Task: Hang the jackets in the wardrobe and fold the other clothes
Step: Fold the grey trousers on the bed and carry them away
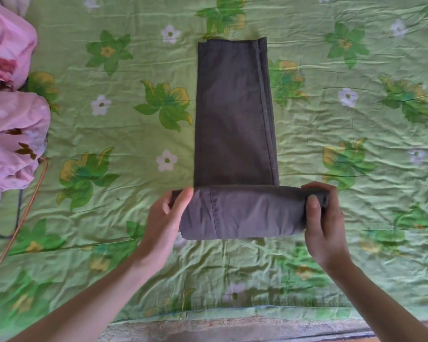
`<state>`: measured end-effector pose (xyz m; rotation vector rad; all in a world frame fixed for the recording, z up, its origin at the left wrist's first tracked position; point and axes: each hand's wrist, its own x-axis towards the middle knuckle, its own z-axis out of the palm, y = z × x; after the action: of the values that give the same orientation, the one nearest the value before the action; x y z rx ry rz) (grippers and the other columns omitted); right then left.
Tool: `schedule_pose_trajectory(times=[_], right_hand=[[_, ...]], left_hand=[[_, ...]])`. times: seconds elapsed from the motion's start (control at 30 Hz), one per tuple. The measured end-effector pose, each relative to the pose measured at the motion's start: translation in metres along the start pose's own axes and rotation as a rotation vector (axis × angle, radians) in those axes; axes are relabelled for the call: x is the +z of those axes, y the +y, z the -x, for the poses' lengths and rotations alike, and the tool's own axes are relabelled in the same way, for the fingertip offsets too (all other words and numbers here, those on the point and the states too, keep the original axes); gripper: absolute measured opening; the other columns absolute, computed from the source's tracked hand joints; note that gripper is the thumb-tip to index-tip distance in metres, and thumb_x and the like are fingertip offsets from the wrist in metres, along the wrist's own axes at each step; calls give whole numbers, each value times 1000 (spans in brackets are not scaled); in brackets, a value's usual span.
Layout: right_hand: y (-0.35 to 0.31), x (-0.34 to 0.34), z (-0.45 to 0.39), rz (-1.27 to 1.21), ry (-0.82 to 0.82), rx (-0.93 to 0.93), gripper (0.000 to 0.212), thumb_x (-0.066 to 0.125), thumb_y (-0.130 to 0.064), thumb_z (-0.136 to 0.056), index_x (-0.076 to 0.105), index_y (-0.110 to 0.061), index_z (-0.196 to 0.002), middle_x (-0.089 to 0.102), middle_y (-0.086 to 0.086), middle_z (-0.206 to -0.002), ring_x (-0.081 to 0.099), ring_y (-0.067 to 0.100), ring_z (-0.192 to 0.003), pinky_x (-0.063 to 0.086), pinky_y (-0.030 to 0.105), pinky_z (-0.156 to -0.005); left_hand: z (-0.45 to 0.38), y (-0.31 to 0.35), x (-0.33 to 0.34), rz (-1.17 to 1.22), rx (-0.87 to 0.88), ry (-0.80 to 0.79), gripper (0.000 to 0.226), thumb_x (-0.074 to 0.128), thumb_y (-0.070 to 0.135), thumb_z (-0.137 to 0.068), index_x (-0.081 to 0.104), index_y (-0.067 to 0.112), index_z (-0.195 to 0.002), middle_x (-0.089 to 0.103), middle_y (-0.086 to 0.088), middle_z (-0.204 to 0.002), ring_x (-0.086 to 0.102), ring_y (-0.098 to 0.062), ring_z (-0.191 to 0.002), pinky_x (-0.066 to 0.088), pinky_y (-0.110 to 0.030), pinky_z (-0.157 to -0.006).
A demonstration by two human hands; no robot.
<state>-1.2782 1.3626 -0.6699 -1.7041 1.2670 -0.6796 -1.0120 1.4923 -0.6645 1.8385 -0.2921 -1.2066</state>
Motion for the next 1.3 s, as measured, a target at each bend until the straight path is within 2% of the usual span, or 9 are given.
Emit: schedule_pose_trajectory(times=[0.07,0.17,0.33,0.43,0.53,0.67,1.0,1.17,1.3], right_hand=[[0,12,-9,70,86,33,29,36,-40,-107,50,-16,-112,63,-19,-95,60,-6,-86,42,14,-72],[0,27,-31,114,149,155,36,36,-41,-109,49,-9,-100,56,-1,-74,57,2,-69,34,33,-57],[12,40,-65,233,96,291,41,36,-46,-111,55,-10,-112,64,0,-83,64,24,-83,37,37,-68],[20,42,-62,338,139,189,52,34,-49,-109,42,-16,-148,66,11,-114,61,32,-107,46,44,-86],[24,32,-46,523,121,-190,56,40,-39,-110,40,-4,-154,51,18,-145,49,34,-133,39,44,-111],[37,29,-22,660,-237,-412,67,41,-49,-107,36,-8,-160,26,15,-169,21,28,-159,25,47,-127],[48,27,-27,822,-444,-430,114,56,-82,-86,14,-13,-166,-2,17,-173,1,30,-161,17,48,-129],[47,11,-28,889,-502,-545,114,71,-66,-79,20,-12,-165,5,19,-173,4,34,-161,23,53,-127],[52,13,-17,897,-456,-615,106,78,-49,-75,31,-9,-161,30,15,-167,20,33,-158,25,53,-125]], left_hand=[[-1,-3,9,105,42,-39,47,65,57,-95,69,15,-115,77,10,-105,71,-9,-102,53,-24,-86],[-8,-1,23,24,198,-61,20,53,26,-107,59,30,-125,71,15,-120,64,4,-111,46,-10,-92],[-46,-5,35,-214,291,145,14,56,25,-108,58,11,-107,62,1,-86,57,-9,-73,43,-22,-70],[-56,-8,41,-420,279,321,31,61,34,-104,52,13,-125,62,8,-101,60,-11,-86,45,-30,-75],[-49,-5,42,-772,619,427,42,58,26,-105,49,4,-140,54,-15,-130,51,-28,-119,42,-39,-104],[-39,-12,47,-1118,942,24,53,47,27,-110,40,8,-158,39,-17,-162,37,-35,-150,30,-48,-124],[-49,-30,45,-1417,816,-240,118,49,83,-86,3,10,-167,-6,-21,-173,-2,-38,-162,12,-55,-130],[-34,-38,34,-1429,1019,-184,120,77,50,-69,20,6,-166,37,-19,-156,44,-38,-141,30,-57,-123],[-26,-47,45,-1459,982,-98,109,86,30,-65,37,-2,-157,51,-20,-141,52,-38,-127,39,-56,-119]])
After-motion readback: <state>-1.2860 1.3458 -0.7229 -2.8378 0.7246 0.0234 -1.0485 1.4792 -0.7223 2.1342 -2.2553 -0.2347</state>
